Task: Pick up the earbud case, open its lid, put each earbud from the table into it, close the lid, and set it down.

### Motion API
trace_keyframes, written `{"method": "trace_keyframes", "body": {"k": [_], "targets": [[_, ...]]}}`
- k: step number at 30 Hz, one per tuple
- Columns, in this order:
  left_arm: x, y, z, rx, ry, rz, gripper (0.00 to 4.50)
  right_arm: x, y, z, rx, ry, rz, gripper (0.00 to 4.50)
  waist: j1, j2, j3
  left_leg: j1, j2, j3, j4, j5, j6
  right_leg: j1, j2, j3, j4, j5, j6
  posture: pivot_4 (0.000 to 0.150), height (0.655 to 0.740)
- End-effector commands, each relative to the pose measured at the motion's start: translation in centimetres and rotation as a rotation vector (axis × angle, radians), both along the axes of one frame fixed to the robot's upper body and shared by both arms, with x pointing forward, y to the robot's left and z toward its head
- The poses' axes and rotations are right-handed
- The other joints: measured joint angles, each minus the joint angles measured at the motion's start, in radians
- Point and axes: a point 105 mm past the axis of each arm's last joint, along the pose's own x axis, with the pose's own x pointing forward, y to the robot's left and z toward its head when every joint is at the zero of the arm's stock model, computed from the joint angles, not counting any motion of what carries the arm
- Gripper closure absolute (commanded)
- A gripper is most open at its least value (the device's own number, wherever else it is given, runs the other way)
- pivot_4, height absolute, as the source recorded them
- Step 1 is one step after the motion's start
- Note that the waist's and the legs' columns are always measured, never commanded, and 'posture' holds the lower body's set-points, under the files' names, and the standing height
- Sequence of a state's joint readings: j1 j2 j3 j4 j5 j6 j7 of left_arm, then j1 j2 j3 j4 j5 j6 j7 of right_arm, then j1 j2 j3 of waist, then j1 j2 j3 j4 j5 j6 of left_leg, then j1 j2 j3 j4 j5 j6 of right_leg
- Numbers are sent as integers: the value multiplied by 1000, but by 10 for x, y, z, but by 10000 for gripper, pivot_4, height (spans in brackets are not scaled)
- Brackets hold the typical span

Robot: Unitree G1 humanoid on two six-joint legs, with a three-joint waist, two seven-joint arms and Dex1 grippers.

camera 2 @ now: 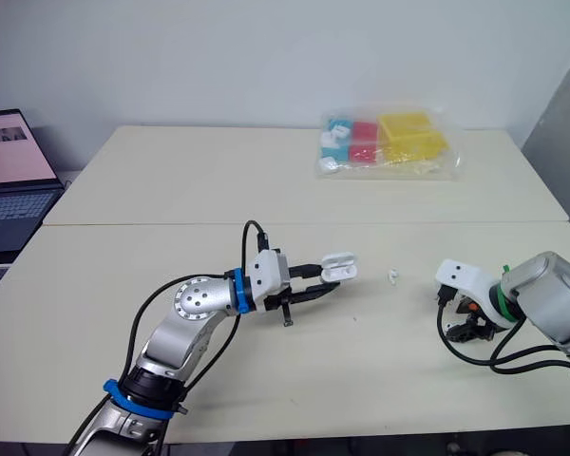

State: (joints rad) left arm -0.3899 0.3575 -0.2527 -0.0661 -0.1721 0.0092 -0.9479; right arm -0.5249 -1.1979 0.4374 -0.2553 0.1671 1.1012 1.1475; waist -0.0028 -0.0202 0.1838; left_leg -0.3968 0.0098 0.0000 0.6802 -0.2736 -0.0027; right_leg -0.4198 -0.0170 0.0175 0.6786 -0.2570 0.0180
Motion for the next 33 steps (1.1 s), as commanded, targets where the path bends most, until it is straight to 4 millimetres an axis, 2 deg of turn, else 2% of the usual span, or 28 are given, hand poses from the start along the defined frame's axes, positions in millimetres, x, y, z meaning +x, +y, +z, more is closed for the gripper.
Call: {"method": "trace_keyframes", "body": {"k": [1, 20, 23, 29, 33], "targets": [[-3, -3, 5, -15, -37, -9, 36990, -1, 3, 3, -5, -15, 10, 12535, 0, 0, 0, 0, 0, 0, 0, 0, 0, 0, 0, 0, 0, 0, 0, 1500, 7400], [-3, -3, 2, -2, -33, -3, 36990, -1, 12, 0, 20, -4, -5, 12535, -1, 0, 0, 0, 0, 0, 0, 0, 0, 0, 0, 0, 0, 0, 0, 1500, 7400], [-3, -3, 1, 0, -32, -2, 36990, -1, 13, -1, 23, -5, -2, 18629, -2, 0, 0, 1, 0, 0, 0, 0, 0, 0, 0, 0, 0, 0, 0, 1500, 7400], [-3, -2, 1, 6, -32, -3, 36990, 0, 17, -1, 32, -9, 2, 40039, -2, 0, 0, 0, 0, 0, 0, 0, 0, 0, 0, 0, 0, 0, 0, 1500, 7400], [-3, -1, 0, 9, -31, -2, 36990, -2, 15, 0, 29, -8, 4, 41049, -1, 0, 0, 0, 0, 0, 0, 0, 0, 0, 0, 0, 0, 0, 0, 1500, 7400]]}}
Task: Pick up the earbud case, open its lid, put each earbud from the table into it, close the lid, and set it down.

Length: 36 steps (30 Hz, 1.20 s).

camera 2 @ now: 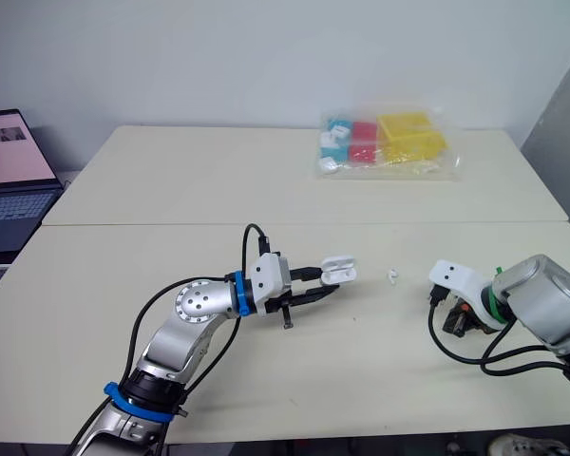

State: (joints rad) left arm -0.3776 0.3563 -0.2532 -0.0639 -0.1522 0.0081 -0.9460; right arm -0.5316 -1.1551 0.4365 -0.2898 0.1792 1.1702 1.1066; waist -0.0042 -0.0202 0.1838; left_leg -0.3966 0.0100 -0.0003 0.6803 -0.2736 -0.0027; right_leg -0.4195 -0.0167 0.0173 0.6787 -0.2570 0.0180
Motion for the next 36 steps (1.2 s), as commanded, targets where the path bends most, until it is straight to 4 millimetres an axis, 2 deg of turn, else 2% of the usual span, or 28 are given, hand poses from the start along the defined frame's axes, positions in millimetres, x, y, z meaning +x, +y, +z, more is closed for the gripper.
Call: {"method": "trace_keyframes", "body": {"k": [1, 9, 14, 18, 24, 25, 31, 36], "targets": [[-3, -2, 5, -6, -37, -14, 36990, -2, 3, 3, 8, -3, 22, 41049, 0, 0, 0, 0, 0, 0, 0, 0, 0, 0, 0, 0, 0, 0, 0, 1500, 7400], [-2, 0, 8, -11, -33, -14, 36990, 0, 2, 19, 11, -54, 96, 41049, 0, 0, 0, 0, 0, 0, 0, 0, 0, 0, 0, 0, 0, 0, 0, 1500, 7400], [-3, 0, 9, -25, -22, -11, 36990, 3, 5, 31, 4, -141, 171, 41049, 0, 0, 0, 0, 0, 0, 0, 0, 0, 0, 0, 0, 0, 0, 0, 1500, 7400], [-3, 0, 13, -55, 1, -1, 36990, 2, 11, 48, 50, -237, 195, 41049, 1, 0, 0, 0, 0, 0, 0, 0, 0, 0, 0, 0, 0, 0, 0, 1500, 7400], [-1, 1, 21, -129, 42, 14, 36990, 2, 33, 86, 247, -436, 247, 41049, 2, 0, 0, 0, 0, 0, 0, 0, 0, 0, 0, 0, 0, 0, 0, 1500, 7400], [-2, 0, 23, -146, 53, 13, 36990, -1, 41, 95, 333, -469, 271, 41049, 2, 0, 0, 0, 0, -1, 0, 0, 0, 0, 0, 0, 0, 0, 0, 1500, 7400], [-3, -2, 28, -179, 68, -8, 36990, -13, 67, 130, 589, -672, 357, 41049, 2, -1, 0, 0, -1, 0, 0, 0, 0, 1, 1, 0, 0, 0, 0, 1500, 7400], [1, -3, 33, -193, 69, -3, 36990, -14, 87, 151, 785, -797, 292, 41049, 2, -1, 0, 0, 0, -1, 0, 0, 0, 1, 1, 0, 1, 0, 0, 1500, 7400]]}}
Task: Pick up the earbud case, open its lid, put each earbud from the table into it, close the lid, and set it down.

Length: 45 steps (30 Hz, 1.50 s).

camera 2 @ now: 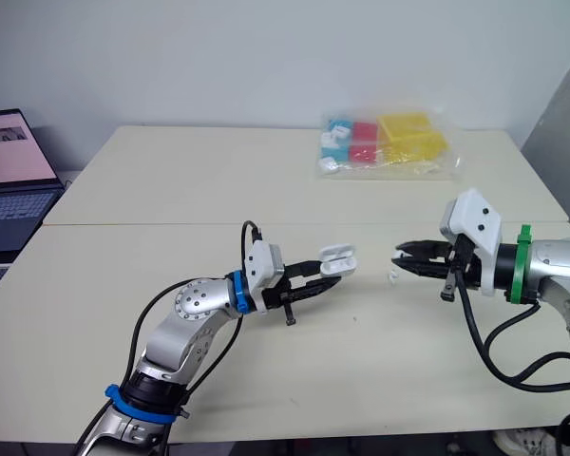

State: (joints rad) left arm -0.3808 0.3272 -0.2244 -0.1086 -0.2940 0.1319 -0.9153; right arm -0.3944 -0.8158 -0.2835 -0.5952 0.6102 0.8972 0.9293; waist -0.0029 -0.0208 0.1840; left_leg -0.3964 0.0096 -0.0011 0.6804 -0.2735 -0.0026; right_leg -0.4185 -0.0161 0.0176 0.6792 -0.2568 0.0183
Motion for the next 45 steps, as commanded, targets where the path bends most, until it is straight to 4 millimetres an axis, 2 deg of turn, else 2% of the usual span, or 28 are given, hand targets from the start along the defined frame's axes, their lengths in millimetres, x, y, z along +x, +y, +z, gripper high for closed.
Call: {"method": "trace_keyframes", "body": {"k": [1, 9, 16, 25, 31, 45], "targets": [[2, 0, 19, -54, -43, 4, 36990, -7, 11, 20, 98, -97, -7, 41049, 1, 0, 0, 0, 0, 0, 0, 0, 0, 0, 0, 0, 0, 0, 0, 1500, 7400], [4, -2, 27, -80, -28, 14, 36990, -10, 34, 23, 280, -168, -77, 41049, 0, 0, 0, -1, 0, 0, 0, 0, 0, 0, 2, 1, 0, 0, 0, 1500, 7400], [4, -6, 34, -95, -13, 1, 36990, 0, 55, 12, 361, -306, -148, 41049, -1, 0, 0, 0, 0, 0, 0, 0, 0, 0, 4, 0, 0, -2, 4, 1500, 7400], [4, -7, 40, -103, -5, -3, 36990, 8, 61, -1, 368, -371, -154, 41049, -1, 0, 0, 0, 0, 0, 0, 0, 0, 0, 4, 0, 0, 0, 0, 1500, 7400], [3, -7, 42, -120, 20, -4, 36990, 11, 58, -7, 376, -380, -184, 41049, -2, 0, 0, 0, 0, 0, 0, 0, 0, 0, 4, 1, 0, 0, 0, 1500, 7400], [2, -6, 41, -111, 37, -14, 36990, 9, 61, -14, 388, -371, -191, 41049, -2, 0, 0, 0, 0, 0, 0, 0, 0, 0, 4, 1, 0, 0, 0, 1500, 7400]]}}
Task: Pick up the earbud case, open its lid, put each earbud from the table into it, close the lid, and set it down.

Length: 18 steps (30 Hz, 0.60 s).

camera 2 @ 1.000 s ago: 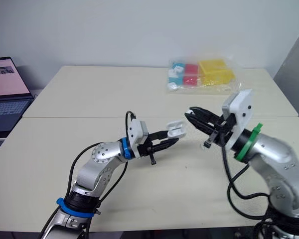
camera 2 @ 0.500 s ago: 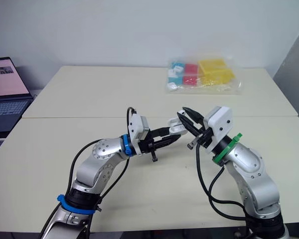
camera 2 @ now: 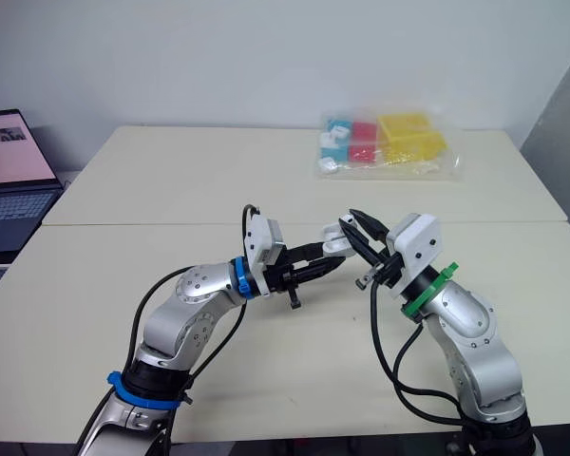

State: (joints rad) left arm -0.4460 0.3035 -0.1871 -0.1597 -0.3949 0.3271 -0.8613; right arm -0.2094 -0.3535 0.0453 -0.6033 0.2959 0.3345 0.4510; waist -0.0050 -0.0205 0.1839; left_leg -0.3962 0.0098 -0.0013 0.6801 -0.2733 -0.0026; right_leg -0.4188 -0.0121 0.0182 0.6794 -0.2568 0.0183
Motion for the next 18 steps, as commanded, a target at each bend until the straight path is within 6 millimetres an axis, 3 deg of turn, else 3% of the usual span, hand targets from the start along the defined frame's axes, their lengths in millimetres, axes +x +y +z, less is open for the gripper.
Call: {"method": "trace_keyframes", "body": {"k": [1, 18], "targets": [[-5, -2, 19, -35, -62, -21, 36990, -5, 2, 6, 9, -39, 6, 41049, 0, 0, 0, 0, 0, 0, 0, 0, 0, 0, 0, 0, 0, 0, 0, 1500, 7400], [-4, -1, 19, -36, -49, -17, 36990, -10, -2, -3, -9, -18, -4, 41049, 0, 0, 0, 0, 0, 0, 0, 0, 0, 0, 0, 0, 0, 0, 0, 1500, 7400]]}}
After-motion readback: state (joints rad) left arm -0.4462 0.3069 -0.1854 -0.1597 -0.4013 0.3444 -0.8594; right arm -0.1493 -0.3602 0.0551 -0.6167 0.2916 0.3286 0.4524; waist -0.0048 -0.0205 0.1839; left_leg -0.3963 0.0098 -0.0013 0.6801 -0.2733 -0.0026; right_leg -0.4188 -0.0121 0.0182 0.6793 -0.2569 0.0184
